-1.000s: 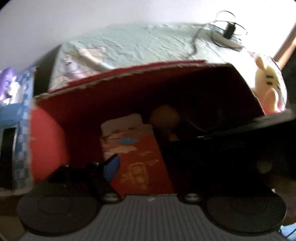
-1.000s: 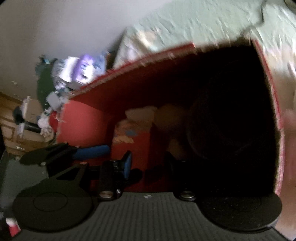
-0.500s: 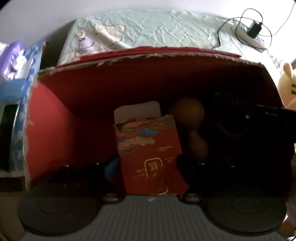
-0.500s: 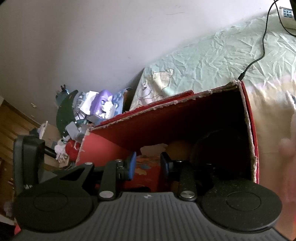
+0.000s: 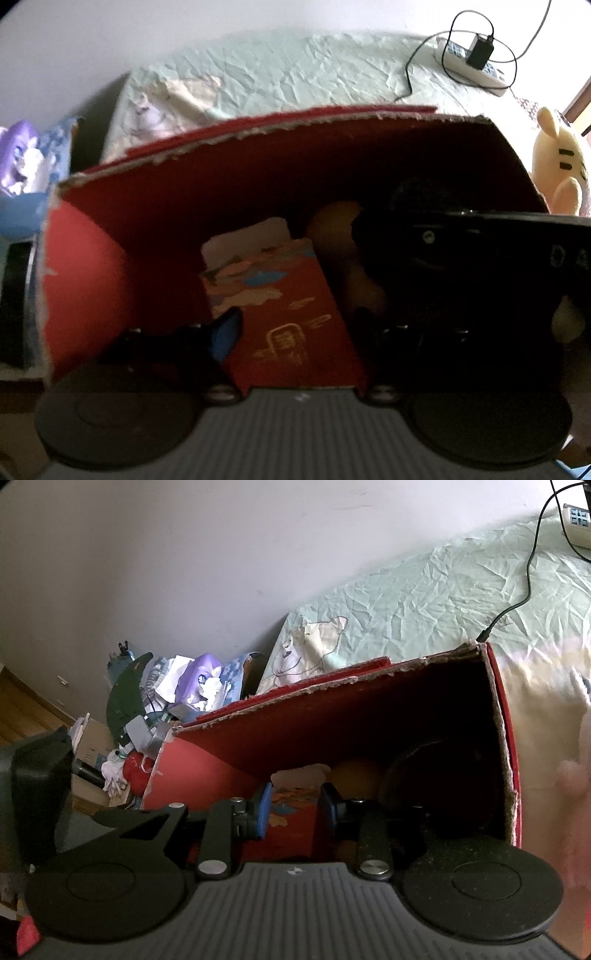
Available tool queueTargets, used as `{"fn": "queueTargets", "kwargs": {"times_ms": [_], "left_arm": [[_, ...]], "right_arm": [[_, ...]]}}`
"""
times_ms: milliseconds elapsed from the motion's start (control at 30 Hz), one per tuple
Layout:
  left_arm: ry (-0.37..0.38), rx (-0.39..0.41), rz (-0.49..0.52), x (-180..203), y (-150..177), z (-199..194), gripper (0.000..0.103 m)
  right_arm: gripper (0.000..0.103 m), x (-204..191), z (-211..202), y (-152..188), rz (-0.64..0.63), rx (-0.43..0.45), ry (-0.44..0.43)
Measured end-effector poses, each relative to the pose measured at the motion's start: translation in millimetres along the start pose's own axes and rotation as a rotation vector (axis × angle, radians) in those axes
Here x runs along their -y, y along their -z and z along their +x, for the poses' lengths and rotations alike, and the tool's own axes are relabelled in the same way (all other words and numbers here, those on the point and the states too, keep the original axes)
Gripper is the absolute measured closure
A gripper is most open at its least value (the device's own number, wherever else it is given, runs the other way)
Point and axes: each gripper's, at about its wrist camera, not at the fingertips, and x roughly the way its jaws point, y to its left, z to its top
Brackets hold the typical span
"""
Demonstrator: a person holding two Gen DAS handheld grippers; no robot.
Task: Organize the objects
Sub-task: 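Withdraw the right tool from the box toward the beige sandal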
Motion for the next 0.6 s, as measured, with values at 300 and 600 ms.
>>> {"fn": "queueTargets", "kwargs": {"times_ms": [300, 600], "left_arm": [[-0.065, 0.054, -0.013, -6, 6, -20, 0.038], [-0.119, 0.085, -0.009, 0, 9, -30, 0.038]], "right_arm": [[0.068, -3, 5, -1, -0.033, -0.032, 0.03], [0.069, -5, 7, -1, -0.045, -0.053, 0.059]]}}
